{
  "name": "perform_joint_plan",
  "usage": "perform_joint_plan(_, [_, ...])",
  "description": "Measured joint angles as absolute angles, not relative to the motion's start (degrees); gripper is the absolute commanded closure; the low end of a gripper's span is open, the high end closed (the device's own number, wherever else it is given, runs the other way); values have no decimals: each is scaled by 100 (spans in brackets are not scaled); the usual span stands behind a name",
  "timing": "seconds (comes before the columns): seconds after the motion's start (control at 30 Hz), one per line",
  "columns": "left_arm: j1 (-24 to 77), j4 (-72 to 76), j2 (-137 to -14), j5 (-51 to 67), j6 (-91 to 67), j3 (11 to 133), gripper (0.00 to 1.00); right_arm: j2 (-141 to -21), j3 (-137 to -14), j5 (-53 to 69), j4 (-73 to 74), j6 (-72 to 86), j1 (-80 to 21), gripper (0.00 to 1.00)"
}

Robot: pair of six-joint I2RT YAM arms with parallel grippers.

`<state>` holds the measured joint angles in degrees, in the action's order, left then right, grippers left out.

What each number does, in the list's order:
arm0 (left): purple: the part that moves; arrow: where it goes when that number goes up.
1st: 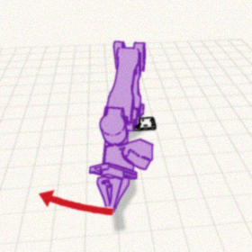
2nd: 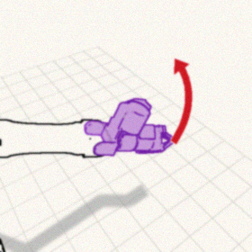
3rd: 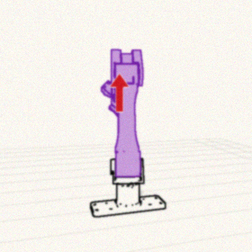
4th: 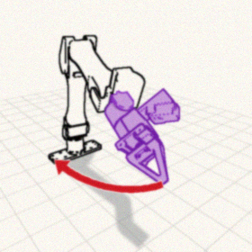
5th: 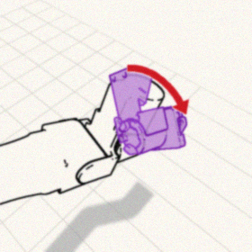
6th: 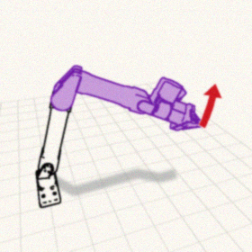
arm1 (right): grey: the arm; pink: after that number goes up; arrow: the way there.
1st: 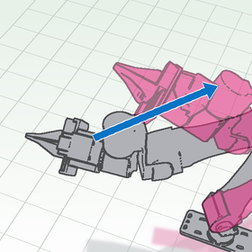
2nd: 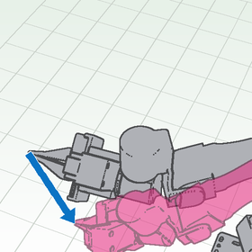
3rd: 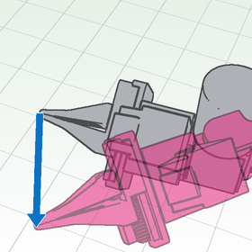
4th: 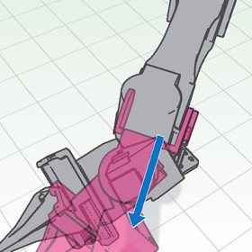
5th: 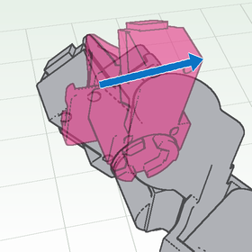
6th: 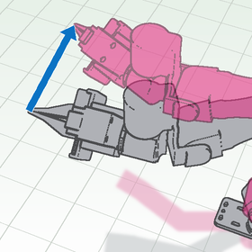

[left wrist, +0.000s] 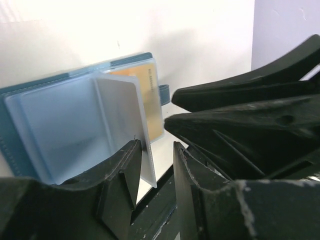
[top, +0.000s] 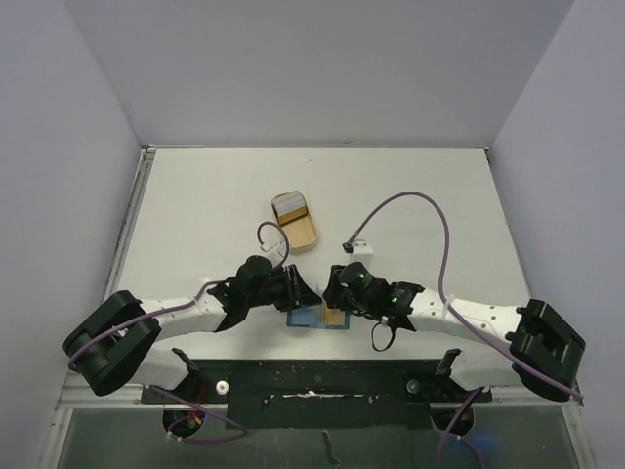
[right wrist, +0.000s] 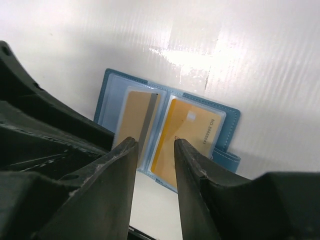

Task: Put the credit cards into the card holder
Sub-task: Insert the credit card into the card holder, then pick up the credit card from the storage box.

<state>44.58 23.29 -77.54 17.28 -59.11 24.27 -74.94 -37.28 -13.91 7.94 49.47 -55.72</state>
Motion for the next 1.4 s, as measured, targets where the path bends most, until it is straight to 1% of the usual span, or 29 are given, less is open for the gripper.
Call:
perform_joint_plan(0.17, [4641, 2432, -8027, 1745, -5911, 2644, 69, -6501, -3581, -1883, 1122, 5162, -5631, 57])
perform_joint_plan(0.3, [4775, 2475, -8366, 1761, -5900, 2821, 69, -5686, -3450, -2248, 1326, 5301, -5636, 56])
perform_joint_plan(0.43, [4823, 2425, -8447, 1737, -5798, 2982, 69, -5275, -3363, -2434, 1428, 5341, -5636, 54])
perform_joint_plan(0.57, [4827, 2158, -8442, 1647, -5570, 3286, 69, -5260, -3326, -2451, 1479, 5371, -5636, 50])
perform_joint_plan(0.67, [4825, 1747, -8350, 1448, -5328, 3507, 68, -5332, -3317, -2451, 1509, 5408, -5636, 45])
perform_joint_plan(0.8, [4722, 825, -8108, 1017, -4812, 3972, 63, -5380, -3297, -2447, 1518, 5424, -5636, 38])
perform_joint_plan(0.9, [4460, 108, -7964, 644, -4222, 4460, 59, -5378, -3297, -2440, 1514, 5417, -5636, 34])
perform_joint_plan(1.17, [3575, -1234, -8029, -198, -2541, 5837, 54, -5380, -3297, -2436, 1520, 5277, -5636, 35])
perform_joint_plan(1.4, [3103, -1594, -8932, -565, -1127, 6971, 52, -5378, -3297, -2436, 1520, 5271, -5638, 35])
